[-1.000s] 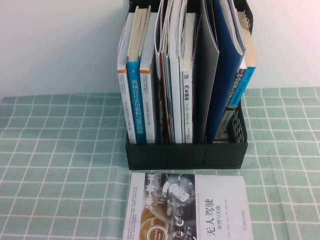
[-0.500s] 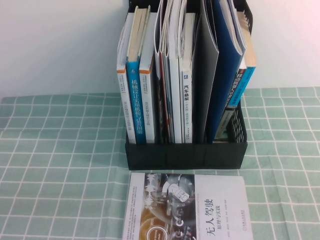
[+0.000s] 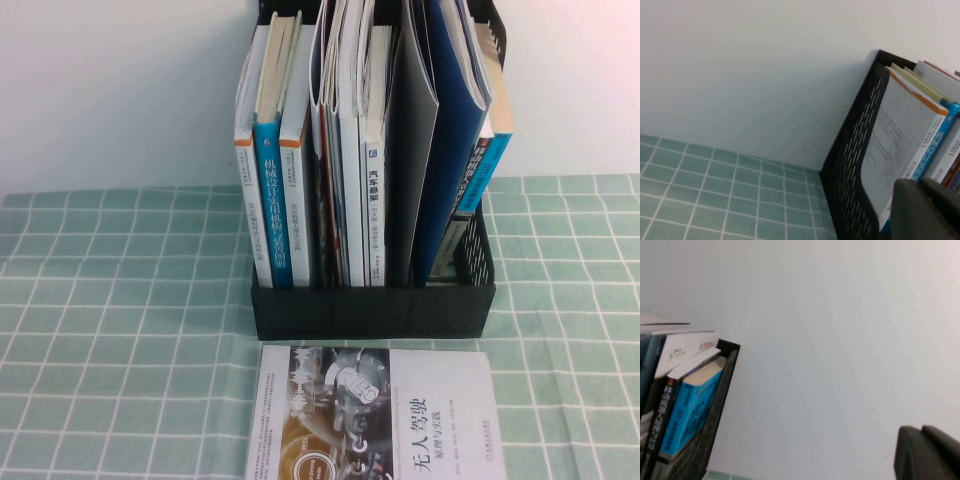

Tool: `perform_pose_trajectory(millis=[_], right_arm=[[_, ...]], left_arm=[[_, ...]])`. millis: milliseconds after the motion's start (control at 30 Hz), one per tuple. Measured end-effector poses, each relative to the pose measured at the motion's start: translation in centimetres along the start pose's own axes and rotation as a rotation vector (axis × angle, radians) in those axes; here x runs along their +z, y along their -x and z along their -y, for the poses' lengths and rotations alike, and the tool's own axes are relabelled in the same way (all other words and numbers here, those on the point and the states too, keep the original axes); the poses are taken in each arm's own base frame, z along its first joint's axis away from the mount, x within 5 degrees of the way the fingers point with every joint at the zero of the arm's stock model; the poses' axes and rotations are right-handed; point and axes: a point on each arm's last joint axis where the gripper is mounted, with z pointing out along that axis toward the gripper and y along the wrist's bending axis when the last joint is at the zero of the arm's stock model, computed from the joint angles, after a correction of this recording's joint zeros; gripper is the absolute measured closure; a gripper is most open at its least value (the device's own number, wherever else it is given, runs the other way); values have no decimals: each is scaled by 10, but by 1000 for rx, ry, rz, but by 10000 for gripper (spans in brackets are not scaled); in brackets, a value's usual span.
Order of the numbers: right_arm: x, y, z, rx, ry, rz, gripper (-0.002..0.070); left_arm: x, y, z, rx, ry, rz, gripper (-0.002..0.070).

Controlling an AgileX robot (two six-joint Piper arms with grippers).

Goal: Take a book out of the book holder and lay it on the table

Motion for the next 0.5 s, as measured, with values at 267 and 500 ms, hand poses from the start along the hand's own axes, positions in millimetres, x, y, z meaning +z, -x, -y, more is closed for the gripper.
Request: perform_pose_trajectory(millis=[267, 500], right_arm=[[17, 24, 8, -4, 15, -190, 678], [52, 26, 8, -5, 48, -296, 678]], left_arm=[[40, 24, 12, -30, 21, -116, 677], [91, 46, 62, 185, -174, -342, 677]])
